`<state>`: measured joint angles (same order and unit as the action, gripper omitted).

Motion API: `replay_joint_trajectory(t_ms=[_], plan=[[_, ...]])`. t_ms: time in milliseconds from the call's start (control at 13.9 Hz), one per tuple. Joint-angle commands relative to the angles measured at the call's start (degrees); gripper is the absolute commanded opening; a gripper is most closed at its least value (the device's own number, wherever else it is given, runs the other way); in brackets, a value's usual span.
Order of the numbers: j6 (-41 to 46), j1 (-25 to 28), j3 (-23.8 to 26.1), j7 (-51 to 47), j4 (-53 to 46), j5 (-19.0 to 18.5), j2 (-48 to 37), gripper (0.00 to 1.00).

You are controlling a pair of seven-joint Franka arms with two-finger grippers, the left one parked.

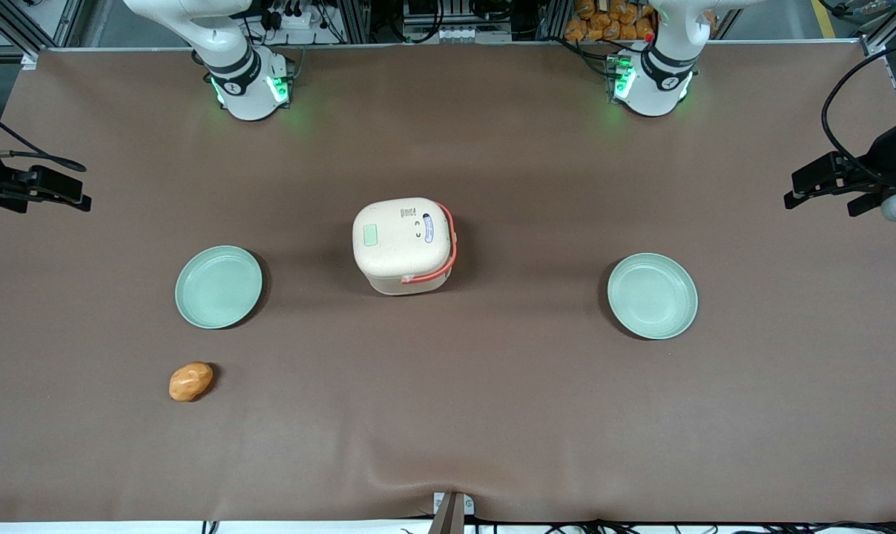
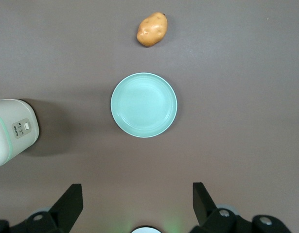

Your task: Press rice cooker button with right arm

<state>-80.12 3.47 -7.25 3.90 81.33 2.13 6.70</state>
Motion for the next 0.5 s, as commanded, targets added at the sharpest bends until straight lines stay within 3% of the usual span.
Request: replay_joint_trajectory(t_ms=[0, 432], plan=[[0.6, -0.1, 0.0, 0.7, -0.2, 0.5, -0.5, 1.0], [1.0, 0.0, 0.1, 0.5, -0.8, 0.4, -0.6, 1.0]])
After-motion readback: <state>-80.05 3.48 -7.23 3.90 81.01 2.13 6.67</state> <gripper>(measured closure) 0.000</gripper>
